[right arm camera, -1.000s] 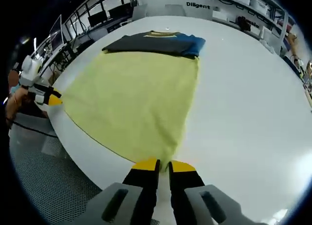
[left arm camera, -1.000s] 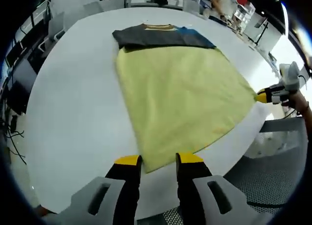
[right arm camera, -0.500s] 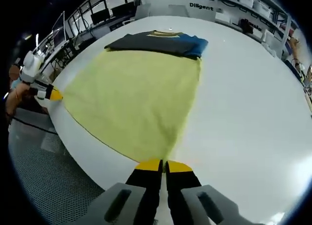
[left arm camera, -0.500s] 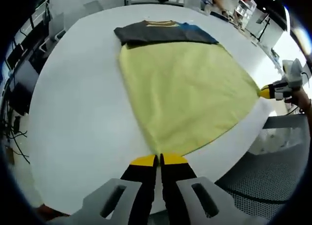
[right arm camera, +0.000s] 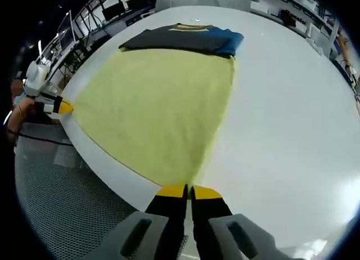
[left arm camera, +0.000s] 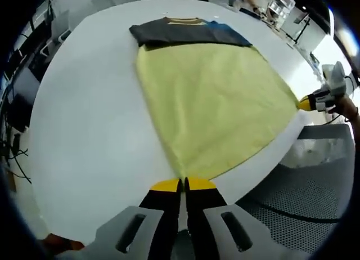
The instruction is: Fold the garment on the visible template until the final outline fits inside the template.
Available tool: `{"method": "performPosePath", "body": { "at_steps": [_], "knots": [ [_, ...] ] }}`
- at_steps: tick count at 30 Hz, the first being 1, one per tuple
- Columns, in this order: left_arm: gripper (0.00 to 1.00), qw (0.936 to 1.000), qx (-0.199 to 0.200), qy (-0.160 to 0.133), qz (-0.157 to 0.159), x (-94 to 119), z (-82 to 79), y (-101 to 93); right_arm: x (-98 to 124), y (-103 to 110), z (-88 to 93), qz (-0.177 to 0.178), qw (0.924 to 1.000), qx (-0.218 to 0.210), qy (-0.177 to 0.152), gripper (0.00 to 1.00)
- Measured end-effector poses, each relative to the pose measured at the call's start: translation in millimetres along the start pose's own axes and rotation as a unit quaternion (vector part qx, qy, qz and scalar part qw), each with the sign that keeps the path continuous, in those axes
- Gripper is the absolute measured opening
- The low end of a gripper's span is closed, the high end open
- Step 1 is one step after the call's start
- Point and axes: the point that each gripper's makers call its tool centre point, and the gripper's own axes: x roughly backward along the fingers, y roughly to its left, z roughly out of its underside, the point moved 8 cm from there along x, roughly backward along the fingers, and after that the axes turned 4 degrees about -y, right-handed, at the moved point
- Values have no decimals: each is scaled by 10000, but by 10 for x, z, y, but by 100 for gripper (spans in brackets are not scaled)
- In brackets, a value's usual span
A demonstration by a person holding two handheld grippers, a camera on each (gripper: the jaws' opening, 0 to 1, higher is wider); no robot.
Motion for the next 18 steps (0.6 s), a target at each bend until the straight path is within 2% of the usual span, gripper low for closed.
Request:
{"method": "performPosePath", "body": {
  "at_steps": [18],
  "knots": [
    [2,9982,-74,541,236,58,161,-116,108,74,180,-96,9977,139,652,0]
  ]
}}
